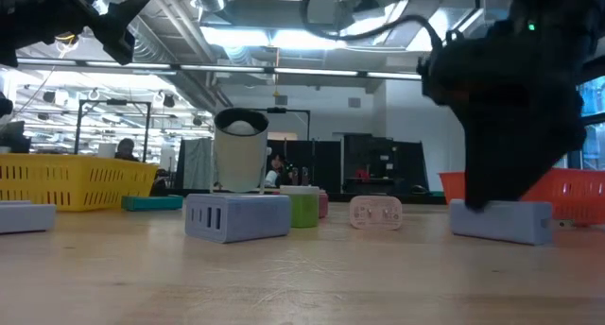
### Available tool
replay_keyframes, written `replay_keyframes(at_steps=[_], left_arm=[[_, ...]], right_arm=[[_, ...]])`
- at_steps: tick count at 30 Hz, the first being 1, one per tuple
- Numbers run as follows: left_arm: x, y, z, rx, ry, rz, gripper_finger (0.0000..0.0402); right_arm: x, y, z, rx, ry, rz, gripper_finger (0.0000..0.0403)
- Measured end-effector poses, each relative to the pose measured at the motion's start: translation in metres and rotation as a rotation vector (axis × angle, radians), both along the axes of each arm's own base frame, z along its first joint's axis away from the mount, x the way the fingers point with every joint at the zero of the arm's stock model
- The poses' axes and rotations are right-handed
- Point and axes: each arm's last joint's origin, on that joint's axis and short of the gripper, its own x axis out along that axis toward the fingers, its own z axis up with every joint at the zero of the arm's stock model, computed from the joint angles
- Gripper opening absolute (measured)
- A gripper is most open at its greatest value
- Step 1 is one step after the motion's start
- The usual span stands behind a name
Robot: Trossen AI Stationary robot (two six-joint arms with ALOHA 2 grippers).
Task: Pick & Place Office items
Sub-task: Put the right light purple charger adapter into the orange basket
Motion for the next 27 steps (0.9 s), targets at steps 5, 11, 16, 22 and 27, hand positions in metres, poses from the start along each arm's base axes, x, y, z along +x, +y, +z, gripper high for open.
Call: replay_keyframes(at_steps=[5, 11, 16, 22, 27], left_arm=[[0.0, 0.0, 0.0, -0.003, 0.0, -0.003, 0.0224], [0.0, 0.0, 0.0, -0.005, 0.001, -0.003, 0.0224], [0.0, 0.0, 0.0, -0.006, 0.001, -0.004, 0.0224], [0.0, 0.0, 0.0, -0.007, 0.002, -0.004, 0.0224], [0.0, 0.0, 0.0, -0.007, 0.002, -0.003, 0.0224]], right_arm=[[0.005, 0.003, -0.008, 0.022, -0.008, 0.017, 0.0254], [0.006, 0.004, -0.009, 0.025, -0.013, 0.017, 0.0254], [0.006, 0.005, -0.009, 0.027, -0.014, 0.018, 0.0254], [0.006, 0.005, -0.01, 0.028, -0.016, 0.017, 0.0239], [0.006, 0.007, -0.013, 0.019, -0.01, 0.024, 0.0233]])
